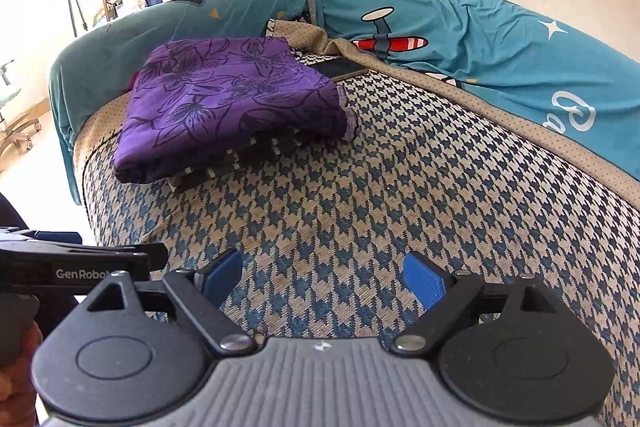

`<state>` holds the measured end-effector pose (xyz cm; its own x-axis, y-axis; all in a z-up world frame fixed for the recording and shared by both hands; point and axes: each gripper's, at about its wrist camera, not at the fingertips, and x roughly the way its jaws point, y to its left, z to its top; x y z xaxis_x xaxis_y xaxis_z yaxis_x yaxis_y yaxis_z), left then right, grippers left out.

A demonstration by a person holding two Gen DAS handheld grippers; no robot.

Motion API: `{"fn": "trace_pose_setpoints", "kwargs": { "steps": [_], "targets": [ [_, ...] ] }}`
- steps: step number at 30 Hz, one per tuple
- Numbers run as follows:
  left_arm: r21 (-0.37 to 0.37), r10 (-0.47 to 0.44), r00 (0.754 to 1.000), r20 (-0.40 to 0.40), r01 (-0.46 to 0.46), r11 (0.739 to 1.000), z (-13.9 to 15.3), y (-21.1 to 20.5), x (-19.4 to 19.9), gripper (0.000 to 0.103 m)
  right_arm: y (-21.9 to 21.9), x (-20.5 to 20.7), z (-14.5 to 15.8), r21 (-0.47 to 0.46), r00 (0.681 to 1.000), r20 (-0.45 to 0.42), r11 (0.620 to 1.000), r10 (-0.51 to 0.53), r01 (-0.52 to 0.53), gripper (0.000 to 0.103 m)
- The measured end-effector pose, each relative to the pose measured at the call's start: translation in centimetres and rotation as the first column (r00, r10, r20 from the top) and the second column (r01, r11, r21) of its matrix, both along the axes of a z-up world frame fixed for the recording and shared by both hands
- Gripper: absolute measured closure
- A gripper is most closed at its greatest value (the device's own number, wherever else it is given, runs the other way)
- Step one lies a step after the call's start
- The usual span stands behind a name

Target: Fold clothes

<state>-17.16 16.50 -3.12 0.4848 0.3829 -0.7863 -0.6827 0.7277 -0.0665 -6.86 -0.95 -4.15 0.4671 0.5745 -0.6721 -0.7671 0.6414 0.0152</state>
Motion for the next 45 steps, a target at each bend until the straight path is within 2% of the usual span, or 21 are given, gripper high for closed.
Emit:
{"fn": "trace_pose_setpoints", "kwargs": {
  "steps": [8,13,22,28,32,40,45],
  "targets": [
    [-0.029,-0.003,1.000,-0.016,0.002,1.000,0.0,-0.7,-0.6,0.000,0.0,-0.3,0.2,0.005,1.000,0.002,1.000,0.015,-0.015,0.015],
    [0.051,-0.017,1.000,0.010,0.017,0.999,1.9,-0.8,-0.5,0.000,-0.2,0.0,1.3,0.064,1.000,-0.015,0.998,0.004,-0.003,0.015],
    [0.037,0.029,0.999,0.044,-0.030,0.999,3.9,1.0,-0.2,0.000,1.8,2.0,4.2,0.132,0.998,-0.066,0.991,0.006,0.003,0.015],
    [0.030,0.053,0.997,0.059,-0.055,0.998,5.1,1.7,0.1,0.000,4.1,2.6,6.5,0.105,0.999,-0.018,0.994,0.031,-0.029,0.014],
    [0.018,0.058,0.997,0.055,-0.059,0.998,5.4,1.7,0.5,0.000,4.8,1.8,6.5,0.056,0.995,0.049,0.994,0.091,-0.093,0.013],
    [0.020,0.033,0.999,0.018,-0.033,0.999,4.7,0.8,1.2,0.000,4.8,2.3,4.9,0.001,0.994,0.032,0.994,0.109,-0.109,0.013],
    [0.023,0.034,0.999,0.011,-0.034,0.999,4.5,0.6,1.4,0.000,4.7,2.6,4.7,0.010,0.994,0.020,0.994,0.107,-0.107,0.013]
  ]
}}
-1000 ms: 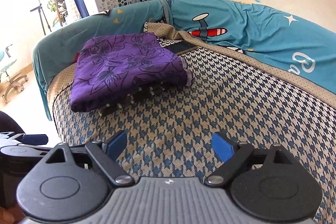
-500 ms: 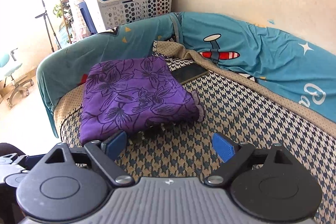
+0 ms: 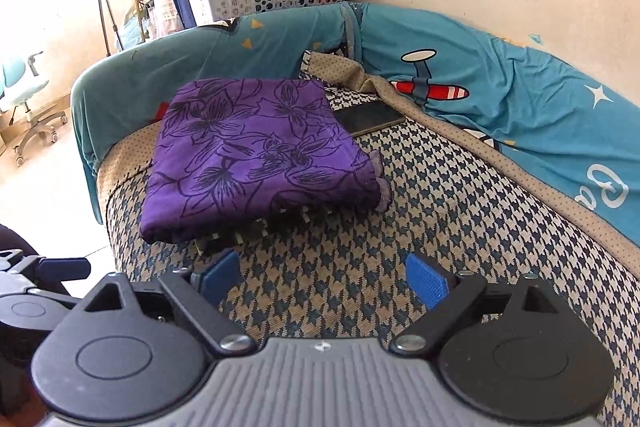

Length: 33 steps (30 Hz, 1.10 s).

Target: Fold clothes

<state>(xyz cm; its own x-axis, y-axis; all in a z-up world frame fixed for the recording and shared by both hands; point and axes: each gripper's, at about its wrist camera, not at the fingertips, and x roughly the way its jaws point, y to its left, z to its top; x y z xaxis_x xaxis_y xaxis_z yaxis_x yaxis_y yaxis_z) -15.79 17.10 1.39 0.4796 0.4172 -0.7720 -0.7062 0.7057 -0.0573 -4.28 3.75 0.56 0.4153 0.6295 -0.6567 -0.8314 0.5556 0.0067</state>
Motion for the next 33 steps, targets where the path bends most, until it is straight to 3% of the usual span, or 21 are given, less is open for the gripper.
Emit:
{"fn": "trace_pose_setpoints", "kwargs": {
  "steps": [33],
  "targets": [
    [-0.020,0.006,1.000,-0.003,-0.006,1.000,-0.16,-0.20,-0.23,0.000,-0.19,-0.23,-0.06,0.002,1.000,-0.013,1.000,0.001,-0.001,0.013]
  ]
}}
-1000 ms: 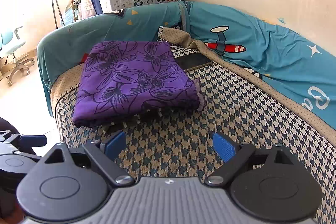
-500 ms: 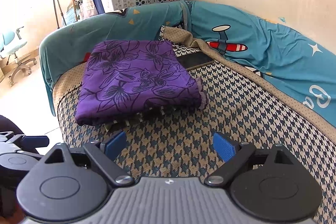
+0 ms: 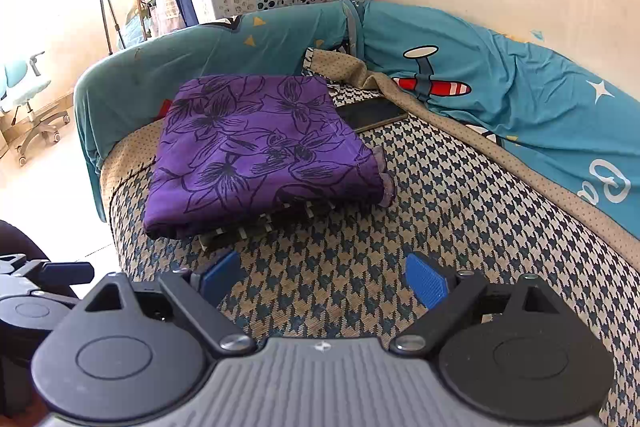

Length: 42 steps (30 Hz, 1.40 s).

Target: Fold clothes

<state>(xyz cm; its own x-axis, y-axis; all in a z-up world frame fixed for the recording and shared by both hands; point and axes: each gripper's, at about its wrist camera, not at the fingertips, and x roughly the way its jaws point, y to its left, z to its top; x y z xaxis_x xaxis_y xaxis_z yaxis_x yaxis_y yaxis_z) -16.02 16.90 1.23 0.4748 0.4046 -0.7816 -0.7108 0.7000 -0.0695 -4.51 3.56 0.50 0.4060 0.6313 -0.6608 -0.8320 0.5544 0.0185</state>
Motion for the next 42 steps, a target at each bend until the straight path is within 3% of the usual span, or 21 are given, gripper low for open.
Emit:
{"fn": "trace_pose_setpoints", "kwargs": {
  "steps": [42],
  "targets": [
    [-0.026,0.030,1.000,-0.010,-0.030,0.999,-0.43,0.41,-0.31,0.000,0.01,-0.43,0.05,-0.007,1.000,0.001,1.000,0.001,-0.001,0.013]
  ]
}}
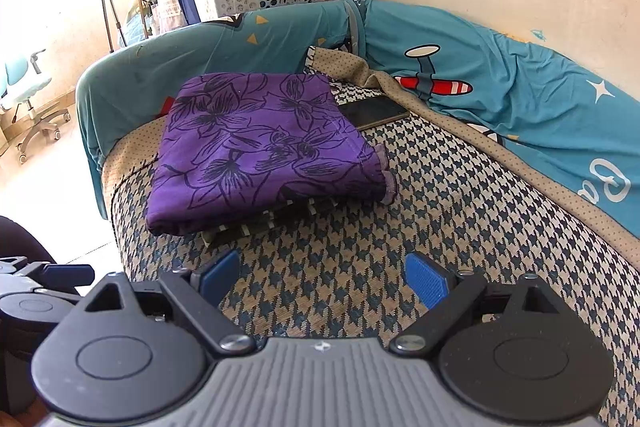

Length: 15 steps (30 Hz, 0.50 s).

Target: Fold clothes

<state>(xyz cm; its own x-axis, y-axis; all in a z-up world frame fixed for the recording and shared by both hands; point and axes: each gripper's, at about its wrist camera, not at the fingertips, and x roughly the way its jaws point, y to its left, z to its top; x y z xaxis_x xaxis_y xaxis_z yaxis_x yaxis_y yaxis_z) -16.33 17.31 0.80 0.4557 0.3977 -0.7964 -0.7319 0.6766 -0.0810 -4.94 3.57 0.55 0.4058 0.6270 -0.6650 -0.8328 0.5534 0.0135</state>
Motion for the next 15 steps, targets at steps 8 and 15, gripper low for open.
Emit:
{"fn": "trace_pose_setpoints", "kwargs": {
  "steps": [8,15],
  "targets": [
    [0.003,-0.003,1.000,-0.001,0.003,1.000,-0.06,-0.05,0.05,0.000,0.10,-0.06,-0.19,-0.005,1.000,0.000,1.000,0.002,-0.002,0.013],
    [0.014,-0.008,1.000,-0.004,0.009,1.000,-0.02,-0.17,0.12,0.000,0.06,-0.14,-0.10,-0.006,1.000,0.002,1.000,0.003,-0.003,0.013]
  ]
}}
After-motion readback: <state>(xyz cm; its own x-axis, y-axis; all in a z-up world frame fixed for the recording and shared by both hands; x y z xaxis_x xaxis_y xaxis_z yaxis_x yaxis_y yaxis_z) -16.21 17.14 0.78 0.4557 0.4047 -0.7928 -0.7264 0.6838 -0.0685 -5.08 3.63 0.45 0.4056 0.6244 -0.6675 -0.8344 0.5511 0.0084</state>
